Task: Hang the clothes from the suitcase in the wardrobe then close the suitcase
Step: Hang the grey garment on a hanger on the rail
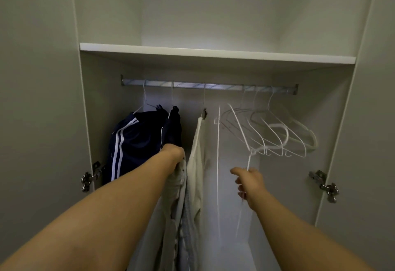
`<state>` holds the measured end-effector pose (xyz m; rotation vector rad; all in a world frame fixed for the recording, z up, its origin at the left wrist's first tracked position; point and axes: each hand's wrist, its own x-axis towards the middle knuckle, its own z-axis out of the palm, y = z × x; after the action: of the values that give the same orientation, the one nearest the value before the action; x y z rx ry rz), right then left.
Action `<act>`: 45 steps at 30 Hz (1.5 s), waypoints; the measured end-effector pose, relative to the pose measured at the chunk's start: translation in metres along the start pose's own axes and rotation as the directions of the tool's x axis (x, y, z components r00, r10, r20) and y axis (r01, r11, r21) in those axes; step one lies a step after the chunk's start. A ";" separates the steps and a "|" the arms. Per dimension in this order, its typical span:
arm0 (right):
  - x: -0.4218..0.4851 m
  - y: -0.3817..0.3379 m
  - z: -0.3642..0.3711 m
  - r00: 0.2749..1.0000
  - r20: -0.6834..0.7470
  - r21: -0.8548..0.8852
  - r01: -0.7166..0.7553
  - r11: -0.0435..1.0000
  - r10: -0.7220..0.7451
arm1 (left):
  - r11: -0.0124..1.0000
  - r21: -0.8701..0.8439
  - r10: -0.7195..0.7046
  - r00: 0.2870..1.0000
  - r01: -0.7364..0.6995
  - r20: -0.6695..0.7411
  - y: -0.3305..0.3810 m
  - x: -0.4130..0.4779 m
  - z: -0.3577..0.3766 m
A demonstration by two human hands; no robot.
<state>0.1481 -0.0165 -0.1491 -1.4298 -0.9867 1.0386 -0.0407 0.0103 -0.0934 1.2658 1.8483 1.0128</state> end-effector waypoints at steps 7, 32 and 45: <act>-0.002 -0.013 0.000 0.980 -0.125 -0.118 0.142 0.983 -0.156 | 0.994 -0.051 -0.096 0.994 0.093 -0.049 0.005 -0.011 -0.015; -0.022 -0.002 -0.020 0.918 0.395 -0.209 0.053 0.976 0.034 | 0.449 0.891 0.476 0.862 -0.069 -0.173 -0.038 -0.032 -0.050; -0.017 -0.026 0.022 0.937 0.334 -0.117 0.150 0.982 -0.103 | 0.494 0.766 0.501 0.855 -0.410 0.135 -0.029 -0.041 -0.039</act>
<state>0.1216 -0.0246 -0.1227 -1.3090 -1.3990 1.1516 -0.0739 -0.0437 -0.0958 2.3776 2.1772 0.4758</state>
